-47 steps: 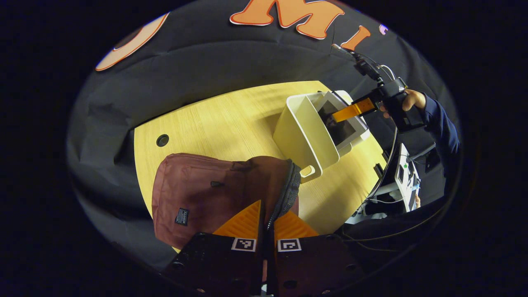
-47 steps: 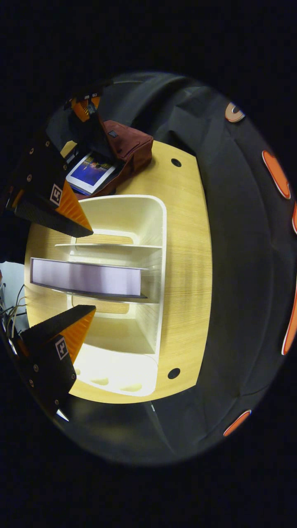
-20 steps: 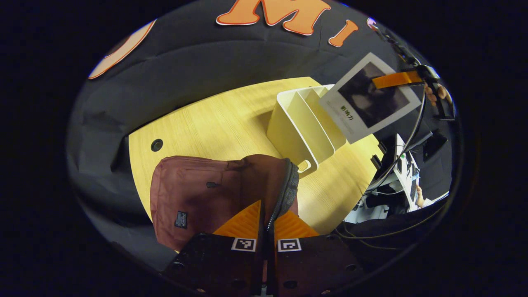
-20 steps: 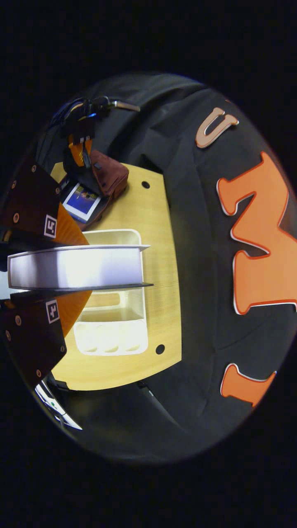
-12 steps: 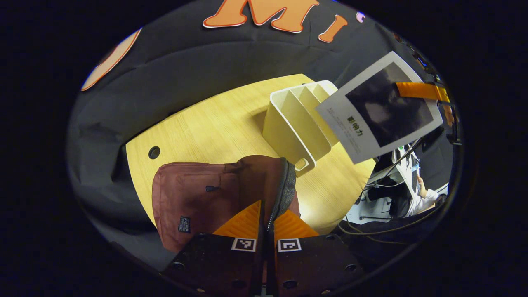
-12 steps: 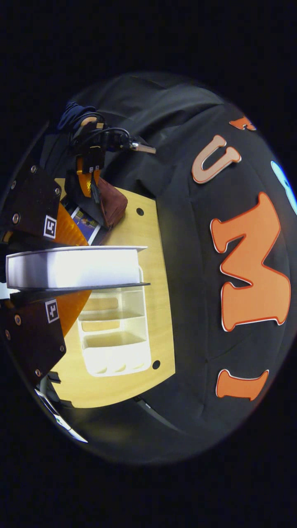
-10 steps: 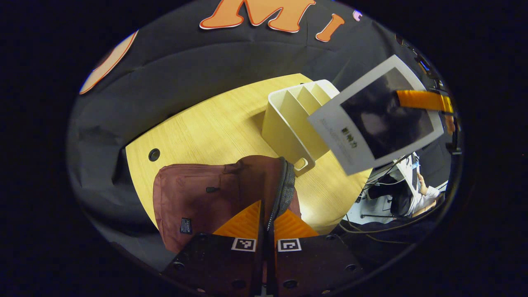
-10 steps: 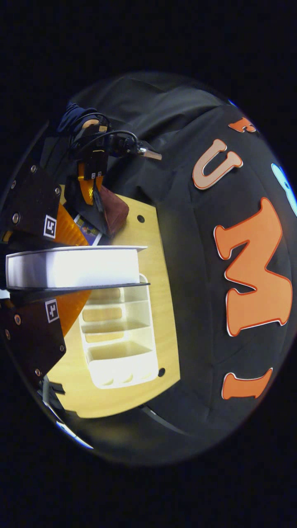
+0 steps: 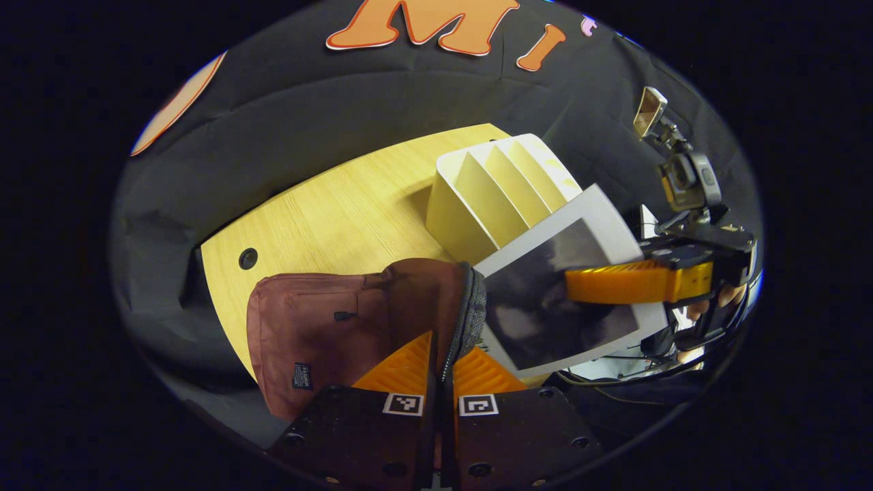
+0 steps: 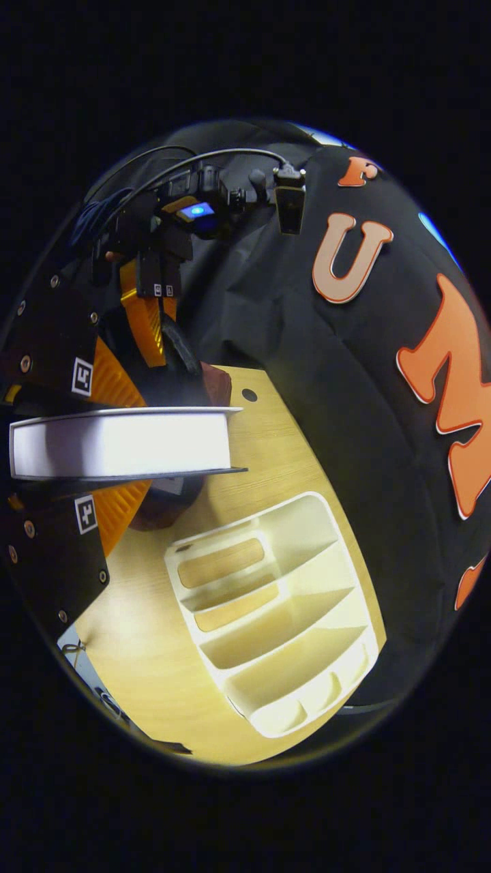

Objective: Open the schoolbag, grab two books from the bookshelf and put them into the schoolbag.

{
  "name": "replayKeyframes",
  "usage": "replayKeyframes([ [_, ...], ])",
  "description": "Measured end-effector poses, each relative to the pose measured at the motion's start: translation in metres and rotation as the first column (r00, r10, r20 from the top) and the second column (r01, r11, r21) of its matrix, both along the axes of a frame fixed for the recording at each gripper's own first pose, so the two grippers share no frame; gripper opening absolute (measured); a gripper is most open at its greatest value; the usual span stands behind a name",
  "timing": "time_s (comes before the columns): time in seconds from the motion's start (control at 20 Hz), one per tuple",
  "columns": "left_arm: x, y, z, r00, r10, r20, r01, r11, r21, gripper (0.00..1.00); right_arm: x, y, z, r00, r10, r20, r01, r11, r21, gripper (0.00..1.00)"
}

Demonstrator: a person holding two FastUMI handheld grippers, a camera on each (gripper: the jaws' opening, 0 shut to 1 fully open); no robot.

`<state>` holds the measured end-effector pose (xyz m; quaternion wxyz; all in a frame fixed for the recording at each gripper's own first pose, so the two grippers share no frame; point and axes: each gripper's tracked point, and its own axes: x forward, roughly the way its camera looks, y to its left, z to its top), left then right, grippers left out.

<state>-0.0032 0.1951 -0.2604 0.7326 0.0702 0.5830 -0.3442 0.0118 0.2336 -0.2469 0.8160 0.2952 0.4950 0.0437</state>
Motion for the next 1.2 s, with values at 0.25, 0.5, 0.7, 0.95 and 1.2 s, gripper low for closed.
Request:
replayKeyframes([
  [0.25,0.0,-0.002,0.001,1.0,-0.003,-0.004,0.003,1.0,-0.014,0.05,0.016,0.03,-0.035,0.998,-0.065,0.001,0.065,0.992,0.104,0.37],
  [0.5,-0.002,-0.008,0.006,1.0,-0.012,0.0,0.012,1.0,-0.029,0.05,0.026,0.055,-0.068,0.993,-0.122,-0.004,0.12,0.975,0.185,0.38],
  [0.7,-0.001,-0.017,0.008,1.0,-0.002,-0.006,0.002,0.999,-0.052,0.05,0.027,0.076,-0.089,0.987,-0.157,-0.026,0.158,0.953,0.257,0.38],
  [0.95,-0.003,-0.025,0.009,1.0,0.012,-0.01,-0.012,0.998,-0.058,0.05,0.033,0.09,-0.102,0.986,-0.164,-0.004,0.159,0.948,0.276,0.38],
  [1.2,-0.008,-0.031,0.013,1.0,0.011,-0.003,-0.011,0.998,-0.055,0.05,0.036,0.102,-0.11,0.987,-0.163,0.006,0.153,0.939,0.309,0.38],
])
